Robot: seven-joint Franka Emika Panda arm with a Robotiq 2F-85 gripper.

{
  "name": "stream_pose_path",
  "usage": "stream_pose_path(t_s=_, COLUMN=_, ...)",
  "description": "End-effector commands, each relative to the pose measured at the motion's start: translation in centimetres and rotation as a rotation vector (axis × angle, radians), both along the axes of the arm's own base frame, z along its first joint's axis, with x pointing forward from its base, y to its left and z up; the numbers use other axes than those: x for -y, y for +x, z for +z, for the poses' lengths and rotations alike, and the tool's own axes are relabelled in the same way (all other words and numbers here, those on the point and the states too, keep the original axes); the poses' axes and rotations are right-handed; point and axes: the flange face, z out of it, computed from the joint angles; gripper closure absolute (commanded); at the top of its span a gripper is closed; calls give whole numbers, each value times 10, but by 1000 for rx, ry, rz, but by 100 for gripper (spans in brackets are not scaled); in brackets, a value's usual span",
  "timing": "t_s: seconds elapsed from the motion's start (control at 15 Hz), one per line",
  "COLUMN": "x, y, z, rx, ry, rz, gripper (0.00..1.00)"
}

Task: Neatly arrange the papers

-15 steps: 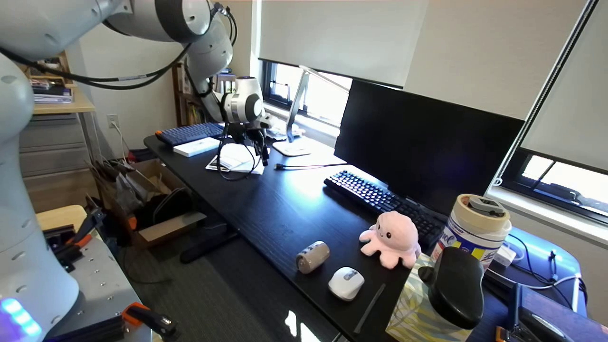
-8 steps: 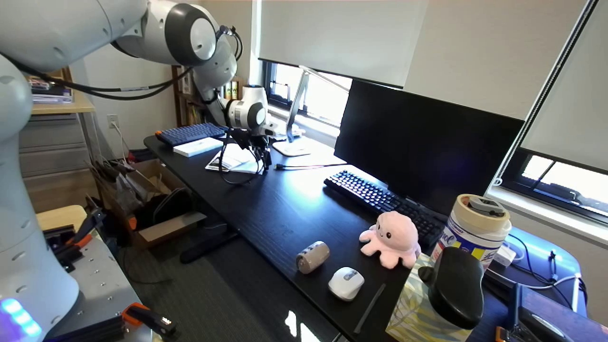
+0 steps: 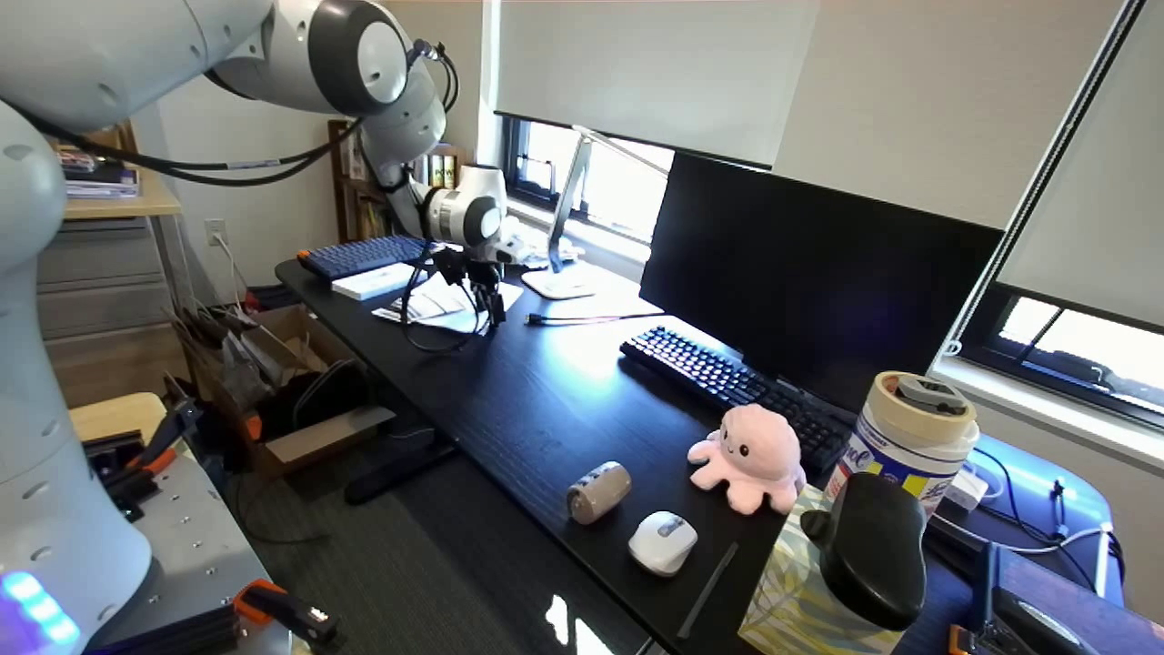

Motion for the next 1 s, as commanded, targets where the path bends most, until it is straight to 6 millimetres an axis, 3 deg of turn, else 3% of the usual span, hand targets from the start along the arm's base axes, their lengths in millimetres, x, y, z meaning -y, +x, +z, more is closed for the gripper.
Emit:
stream_pose_path(t_s=0.0, x=-13, y=-51, z=-16, rx=-104, ry=42, rz=-43, gripper=0)
stream_pose_path(t_s=0.13, x=-24, y=-71, z=-19, rx=-141, ry=63, rz=-47, gripper=0)
stream_pose_path(t_s=0.47, x=-33, y=-94, z=-12, rx=-141, ry=103, rz=-57, gripper=0)
stream_pose_path(t_s=0.73, x=-24, y=-96, z=-2, rx=-147, ry=80, rz=-57, gripper=0)
stream_pose_path(t_s=0.93, x=-5, y=-84, z=14, rx=-100, ry=24, rz=-71, gripper=0)
